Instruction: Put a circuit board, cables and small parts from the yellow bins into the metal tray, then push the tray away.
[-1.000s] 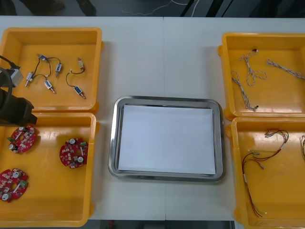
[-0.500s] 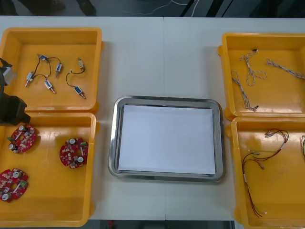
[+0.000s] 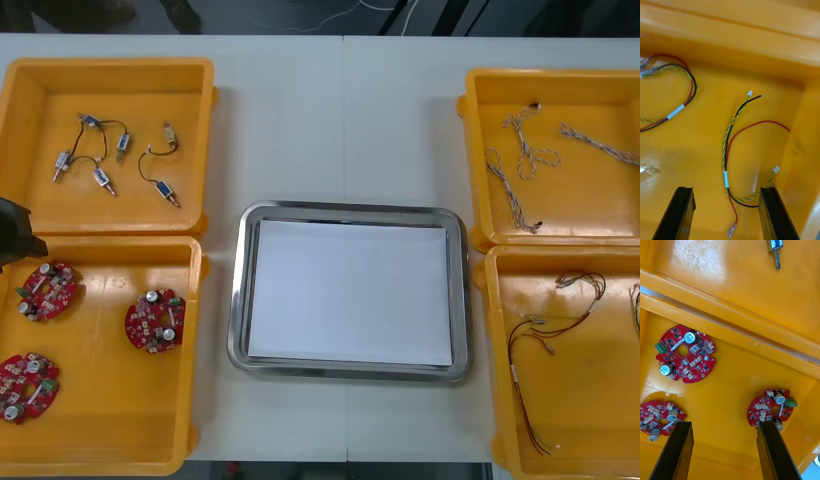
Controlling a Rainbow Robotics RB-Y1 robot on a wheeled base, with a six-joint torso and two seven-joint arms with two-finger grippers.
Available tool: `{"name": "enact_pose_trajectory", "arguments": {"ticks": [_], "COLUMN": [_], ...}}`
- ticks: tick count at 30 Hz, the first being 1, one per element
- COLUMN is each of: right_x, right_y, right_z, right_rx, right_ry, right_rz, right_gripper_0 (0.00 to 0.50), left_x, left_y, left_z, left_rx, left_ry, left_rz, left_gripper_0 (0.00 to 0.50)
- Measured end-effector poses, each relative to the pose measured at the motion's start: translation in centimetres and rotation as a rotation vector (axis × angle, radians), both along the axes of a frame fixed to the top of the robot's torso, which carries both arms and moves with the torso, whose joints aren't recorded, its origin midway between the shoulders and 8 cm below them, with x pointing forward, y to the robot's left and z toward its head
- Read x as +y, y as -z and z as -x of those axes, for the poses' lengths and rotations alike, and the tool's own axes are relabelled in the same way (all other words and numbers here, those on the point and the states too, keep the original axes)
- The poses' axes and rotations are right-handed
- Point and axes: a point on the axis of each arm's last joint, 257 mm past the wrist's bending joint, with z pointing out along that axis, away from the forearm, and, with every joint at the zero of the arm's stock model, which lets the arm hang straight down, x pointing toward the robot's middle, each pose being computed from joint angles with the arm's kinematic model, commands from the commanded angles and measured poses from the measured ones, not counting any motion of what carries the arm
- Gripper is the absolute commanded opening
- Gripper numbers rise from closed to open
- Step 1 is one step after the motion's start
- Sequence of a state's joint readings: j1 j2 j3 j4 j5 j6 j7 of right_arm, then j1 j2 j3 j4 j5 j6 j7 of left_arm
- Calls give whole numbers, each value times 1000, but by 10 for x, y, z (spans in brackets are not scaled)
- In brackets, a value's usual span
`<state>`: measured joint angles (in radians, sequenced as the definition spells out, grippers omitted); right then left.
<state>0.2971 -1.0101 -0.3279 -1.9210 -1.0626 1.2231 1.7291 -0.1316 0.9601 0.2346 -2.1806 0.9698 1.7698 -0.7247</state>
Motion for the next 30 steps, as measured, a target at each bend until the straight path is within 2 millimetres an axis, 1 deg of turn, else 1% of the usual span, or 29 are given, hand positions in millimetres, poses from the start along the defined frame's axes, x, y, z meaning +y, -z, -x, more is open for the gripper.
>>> {"name": "enact_pose_trajectory", "arguments": {"ticks": [4, 9, 12, 16, 19, 26, 30], "right_x": [-4, -10, -10, -10, -8, -7, -5], "right_y": [10, 26, 35, 46, 54, 69, 74], "right_z": [2, 2, 3, 6, 8, 8, 8], "right_rx": [13, 14, 19, 30, 38, 42, 46], "right_ry": [-27, -60, -53, -49, -50, -43, -46], "right_rz": [15, 32, 24, 16, 11, 2, 0], "right_gripper_0": [500, 500, 500, 500, 500, 500, 500], "left_x": [3, 13, 17, 21, 25, 31, 35], "left_y": [3, 11, 15, 22, 32, 54, 71], "left_z": [8, 19, 23, 25, 30, 38, 47], "left_rx": [-16, -20, -29, -48, -43, -58, -60], "left_ry": [-23, -82, -166, -349, -455, -516, -555], "left_rz": [9, 17, 64, 164, 206, 250, 265], "left_gripper_0": [500, 500, 500, 500, 500, 500, 500]}}
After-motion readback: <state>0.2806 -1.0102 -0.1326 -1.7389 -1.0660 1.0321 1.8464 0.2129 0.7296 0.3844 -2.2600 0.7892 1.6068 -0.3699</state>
